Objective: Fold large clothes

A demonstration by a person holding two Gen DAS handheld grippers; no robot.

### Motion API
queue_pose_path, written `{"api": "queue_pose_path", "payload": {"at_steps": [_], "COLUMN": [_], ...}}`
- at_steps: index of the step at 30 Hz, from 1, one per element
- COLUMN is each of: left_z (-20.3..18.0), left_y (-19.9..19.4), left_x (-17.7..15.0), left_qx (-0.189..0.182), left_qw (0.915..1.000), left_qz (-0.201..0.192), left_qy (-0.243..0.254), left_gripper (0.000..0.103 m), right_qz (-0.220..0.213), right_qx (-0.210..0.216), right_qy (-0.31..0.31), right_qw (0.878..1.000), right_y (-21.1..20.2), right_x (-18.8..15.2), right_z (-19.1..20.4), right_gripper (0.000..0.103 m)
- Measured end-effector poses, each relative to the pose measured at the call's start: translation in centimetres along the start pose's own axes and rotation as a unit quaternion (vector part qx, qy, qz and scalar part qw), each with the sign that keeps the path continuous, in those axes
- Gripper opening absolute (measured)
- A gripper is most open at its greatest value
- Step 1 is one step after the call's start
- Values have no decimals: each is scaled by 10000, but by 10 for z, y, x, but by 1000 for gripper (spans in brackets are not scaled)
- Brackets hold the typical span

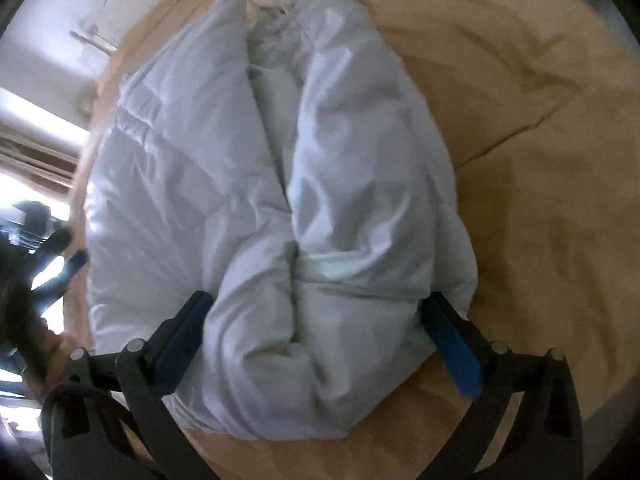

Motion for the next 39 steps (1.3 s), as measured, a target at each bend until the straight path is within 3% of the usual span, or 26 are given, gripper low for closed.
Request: {"api": "queue_pose_path", "payload": {"at_steps": [2, 4, 7, 10, 14, 16, 18, 20, 21, 27, 29, 32, 34, 36, 39], "left_z": [-1, 1, 10, 13, 6, 3, 0, -1, -2, 0, 20, 67, 103, 134, 150], "left_y": [15, 34, 64, 94, 139, 147, 137, 122, 113, 9, -12, 3, 29, 45, 48], "left_x": [19, 44, 80, 106, 113, 110, 110, 113, 116, 155, 168, 178, 176, 176, 190], "left_qx": [-155, -214, -439, -996, -917, -773, -789, -827, -848, -559, -177, 508, 712, 556, 100], "left_qw": [9998, 9993, 9960, 9863, 9832, 9857, 9863, 9868, 9875, 9975, 9989, 9964, 9916, 9855, 9739], "left_qz": [113, 198, 447, 769, 1231, 1115, 941, 879, 845, 97, -27, 137, 386, 372, 433], "left_qy": [-79, -228, -643, -1067, -984, -996, -1105, -1080, -1022, -409, -436, -659, -1006, -1558, -2224], "left_gripper": [97, 97, 98, 98, 102, 85, 57, 40, 36, 39, 42, 49, 58, 81, 85], "right_qz": [13, -83, -47, -32, -46, -99, -224, -301, -346, -422, -357, -220, -42, 41, 78], "right_qx": [95, 200, 201, 417, 683, 650, 598, 440, 404, 635, 825, 914, 779, 795, 615], "right_qy": [-4, -187, -179, 6, 124, 45, -49, -202, -287, -840, -899, -913, -883, -843, -859], "right_qw": [10000, 9996, 9996, 9991, 9976, 9978, 9979, 9984, 9982, 9935, 9919, 9914, 9930, 9933, 9944], "right_y": [-2, -5, -10, -2, 6, 6, -3, -18, -24, -30, -14, 16, 39, 55, 58], "right_x": [0, 2, 4, 11, 9, 12, 7, 3, 5, 18, 24, 32, 34, 36, 35], "right_z": [1, 9, 15, 2, -14, -13, -3, 11, 19, 75, 98, 121, 128, 131, 132], "right_gripper": [98, 69, 53, 50, 48, 44, 38, 32, 30, 28, 28, 29, 35, 44, 47]}}
Point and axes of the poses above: each gripper's, at about its wrist camera, not at the fingertips, and y roughly the way its jaws point, z to its left, x to its top, the point moved 2 cm from there along y, roughly the way its jaws point, and after that the axes turned 15 degrees about -y, right-handed, at the moved point
